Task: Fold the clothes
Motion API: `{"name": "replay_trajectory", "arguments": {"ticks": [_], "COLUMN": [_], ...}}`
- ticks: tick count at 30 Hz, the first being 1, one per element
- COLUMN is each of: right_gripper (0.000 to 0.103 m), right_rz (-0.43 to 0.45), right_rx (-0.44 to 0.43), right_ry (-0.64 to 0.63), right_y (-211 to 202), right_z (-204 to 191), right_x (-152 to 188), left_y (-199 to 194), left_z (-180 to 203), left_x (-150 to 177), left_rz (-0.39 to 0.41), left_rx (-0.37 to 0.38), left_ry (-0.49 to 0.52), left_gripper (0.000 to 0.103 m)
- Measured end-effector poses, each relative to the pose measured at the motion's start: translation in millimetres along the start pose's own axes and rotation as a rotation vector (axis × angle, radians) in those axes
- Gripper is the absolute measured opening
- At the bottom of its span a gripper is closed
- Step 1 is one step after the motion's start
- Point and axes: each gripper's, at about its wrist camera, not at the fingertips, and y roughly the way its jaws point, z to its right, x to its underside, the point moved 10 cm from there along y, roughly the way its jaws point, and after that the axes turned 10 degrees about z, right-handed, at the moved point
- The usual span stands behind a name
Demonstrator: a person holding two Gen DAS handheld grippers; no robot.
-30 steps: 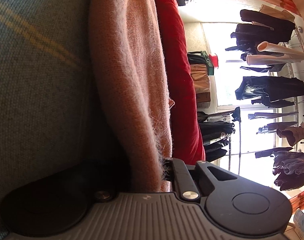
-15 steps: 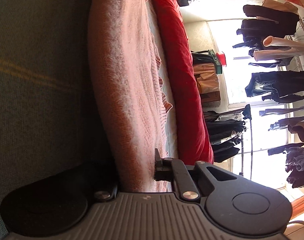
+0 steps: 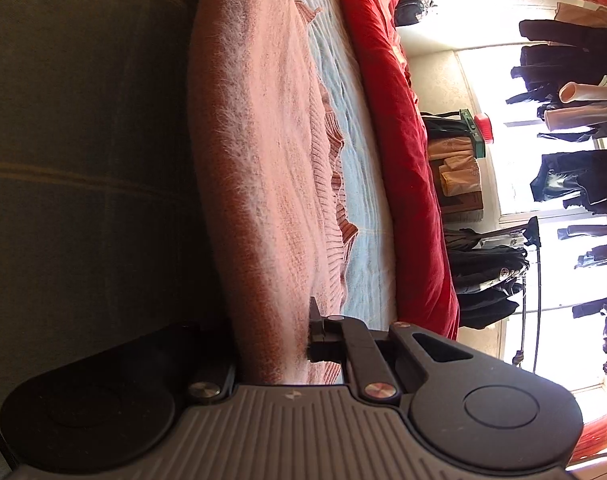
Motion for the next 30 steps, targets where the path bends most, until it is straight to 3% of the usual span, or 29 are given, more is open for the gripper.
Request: {"name": "replay_trajectory", "arguments": {"ticks": [6,13,26,30], "right_gripper": [0.012,0.012,0.013,0.021], "right_rz": [-0.013,-0.024,-0.045,-0.052], "right_rx": [-0.036,-0.057,-0.065,-0.072], "right_ry": [0.044,0.074,0.15,0.199], "right_y": [-52,-80,-78,-76], "right_z": [-23,-50,-83,-87], "right_x": [-12,-18,-11,-10], "left_y": [-52,-81,-88,-87], "left_z": [8,31,66,71], "left_x": [-8,-12,-7,-6], "left_rz": [0.015,0.02,0.006,-0.001], "left_rx": [0.015,0.034,0.059,0.076], "left_ry": [-0.017,-0.019,-0.059,-0.058], "left_gripper": [0.009,0.009,0.009,0.014]}}
